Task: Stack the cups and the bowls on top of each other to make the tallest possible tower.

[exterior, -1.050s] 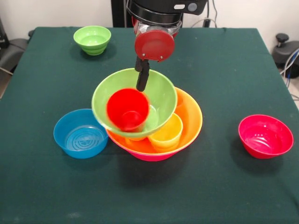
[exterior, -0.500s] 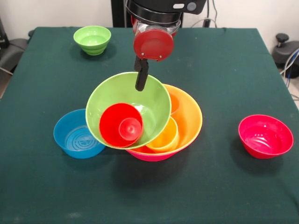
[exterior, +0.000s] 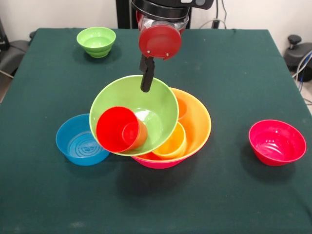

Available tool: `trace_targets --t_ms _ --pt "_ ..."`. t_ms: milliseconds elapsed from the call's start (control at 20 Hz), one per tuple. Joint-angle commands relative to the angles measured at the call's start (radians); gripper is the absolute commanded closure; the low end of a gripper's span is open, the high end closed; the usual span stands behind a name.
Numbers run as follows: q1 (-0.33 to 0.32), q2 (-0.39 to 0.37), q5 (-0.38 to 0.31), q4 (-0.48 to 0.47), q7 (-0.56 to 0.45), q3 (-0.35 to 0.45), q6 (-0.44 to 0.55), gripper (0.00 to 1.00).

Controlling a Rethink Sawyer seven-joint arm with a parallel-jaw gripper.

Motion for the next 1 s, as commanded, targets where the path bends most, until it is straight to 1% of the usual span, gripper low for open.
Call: trace_targets --t_ms 50,600,700,1000 --pt "0.009 -0.01 -0.009 0.054 0.168 0.079 0.074 0.0" --pt "0.008 -0.009 -0.008 0.07 0.165 0.094 0.041 0.0" --pt "0.009 -0.012 -0.004 0.09 0.165 0.099 0.019 0.0" --pt "0.01 -0.005 -0.002 0.109 0.165 0.108 -0.02 0.0"
